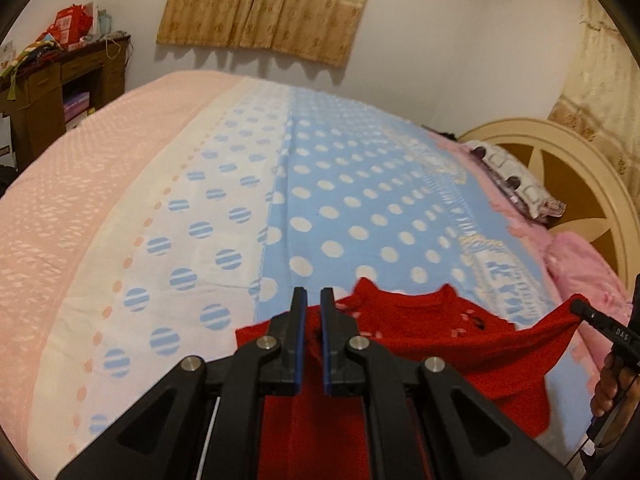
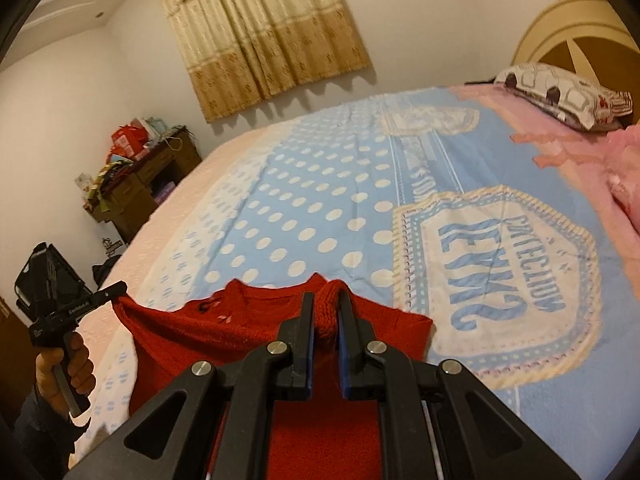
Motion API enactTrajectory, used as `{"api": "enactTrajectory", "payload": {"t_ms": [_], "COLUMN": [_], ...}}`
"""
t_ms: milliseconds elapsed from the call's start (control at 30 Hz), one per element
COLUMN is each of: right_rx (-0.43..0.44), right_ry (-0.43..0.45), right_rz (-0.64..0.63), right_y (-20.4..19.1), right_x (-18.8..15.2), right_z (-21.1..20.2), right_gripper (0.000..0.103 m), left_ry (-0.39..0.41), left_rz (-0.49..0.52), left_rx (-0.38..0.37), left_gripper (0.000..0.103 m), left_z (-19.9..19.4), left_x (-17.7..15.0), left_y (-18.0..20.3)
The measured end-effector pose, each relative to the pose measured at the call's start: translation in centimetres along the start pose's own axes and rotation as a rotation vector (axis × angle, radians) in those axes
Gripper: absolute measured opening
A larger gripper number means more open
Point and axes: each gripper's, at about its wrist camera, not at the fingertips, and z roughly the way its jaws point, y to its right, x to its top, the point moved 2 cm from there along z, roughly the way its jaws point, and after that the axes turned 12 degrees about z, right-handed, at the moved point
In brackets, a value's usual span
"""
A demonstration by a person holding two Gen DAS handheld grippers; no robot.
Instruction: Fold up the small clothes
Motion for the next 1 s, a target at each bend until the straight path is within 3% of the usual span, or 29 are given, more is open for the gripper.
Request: {"api": "enactTrajectory", "payload": {"t_ms": [267,500,567,600,633,700,833,1000], "right_rx": [-0.086,-0.105,-0.110,-0.114,-0.103,-0.099,-0.130,-0.102], "right_ry": [-0.085,-0.161,-0.161,-0.155,-0.141,-0.118,-0.096,-0.190], "right_rz": [0.039,0.106,0.112,0.115,0.120,0.109,0.011,-0.157], "right_y": [2.8,5.1,5.4,5.5,5.6,5.3,2.9,-1.8], "right_x": [0.5,0.5,0.6,0.7,0.8,0.8,-0.2,-3.3], "right_z": [8.1,12.7,13.0,12.9,12.4,11.5,9.6,10.7], "right_gripper": [0.009,0.010,0.029,0.070,0.091,0.090,0.090,0.090], "left_ry": [-0.092,-0.114,-0.115,-0.121,-0.123,-0.112,-0.055,-0.042], "left_rz": [-0.016,-0.031,-0.032,-0.024,-0.016,0.003,0.050,0.190], "left_rx": [0.054,0.055,0.045,0.035,0.035,0.051,0.088,0.160], "left_gripper": [0.004,0.004,0.005,0.006,0.010,0.019,0.056,0.063], "left_z": [6.3,8.1,7.5,7.1,6.9,5.9,3.4,3.4], "left_x": [-0.6,-1.2,-1.7,-2.0,-2.1,-2.6,-3.2,-3.9], "left_y": [-1.9,-3.0,-2.9,-2.8,-2.7,-2.3,-0.9,2.1]}}
